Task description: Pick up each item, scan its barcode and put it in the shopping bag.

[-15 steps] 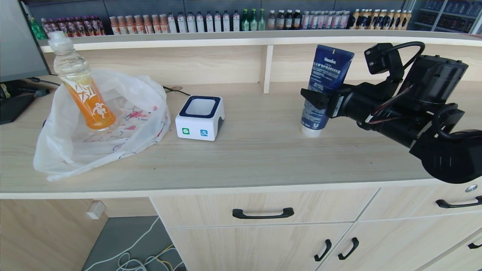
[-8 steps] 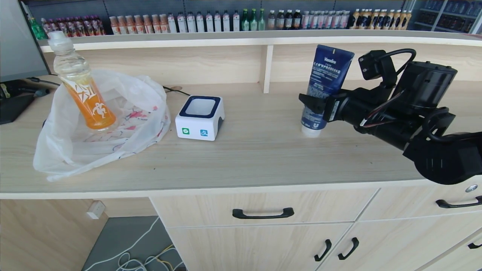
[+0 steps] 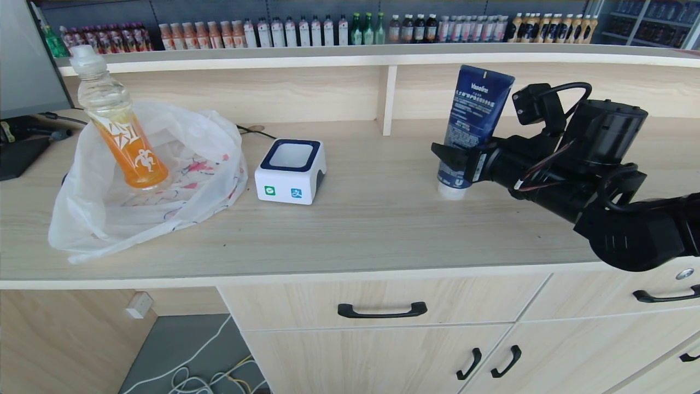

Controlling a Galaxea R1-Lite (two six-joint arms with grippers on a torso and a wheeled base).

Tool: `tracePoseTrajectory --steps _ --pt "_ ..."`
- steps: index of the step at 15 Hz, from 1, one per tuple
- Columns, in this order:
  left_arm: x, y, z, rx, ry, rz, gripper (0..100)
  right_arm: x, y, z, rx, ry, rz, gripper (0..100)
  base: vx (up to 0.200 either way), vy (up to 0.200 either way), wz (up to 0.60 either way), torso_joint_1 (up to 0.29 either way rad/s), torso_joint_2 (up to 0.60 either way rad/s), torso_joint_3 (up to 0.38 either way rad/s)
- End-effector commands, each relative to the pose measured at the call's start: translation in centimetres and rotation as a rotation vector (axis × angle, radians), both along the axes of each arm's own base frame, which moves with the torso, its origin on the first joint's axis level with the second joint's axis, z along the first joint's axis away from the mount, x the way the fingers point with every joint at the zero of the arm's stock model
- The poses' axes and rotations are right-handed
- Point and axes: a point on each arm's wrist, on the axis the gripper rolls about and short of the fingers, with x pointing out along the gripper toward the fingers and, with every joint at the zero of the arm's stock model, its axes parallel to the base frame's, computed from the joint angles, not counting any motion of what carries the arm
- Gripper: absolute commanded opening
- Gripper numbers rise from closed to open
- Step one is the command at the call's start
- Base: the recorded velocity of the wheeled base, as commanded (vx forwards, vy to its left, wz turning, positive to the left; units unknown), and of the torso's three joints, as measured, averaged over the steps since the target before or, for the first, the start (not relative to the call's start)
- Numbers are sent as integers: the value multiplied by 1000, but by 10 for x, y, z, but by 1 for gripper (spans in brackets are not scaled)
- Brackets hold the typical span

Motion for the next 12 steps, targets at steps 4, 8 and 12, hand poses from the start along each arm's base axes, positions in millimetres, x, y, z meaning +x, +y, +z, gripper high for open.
tracePoseTrajectory --steps 4,8,12 --pt "0 0 0 0 0 0 0 1 -2 -2 -1 5 -8 0 0 0 0 0 0 0" --pt "0 0 0 0 0 0 0 2 -3 -1 0 0 -8 0 0 0 0 0 0 0" --pt "0 0 0 0 0 0 0 -1 -4 5 13 -44 -7 0 0 0 0 0 0 0"
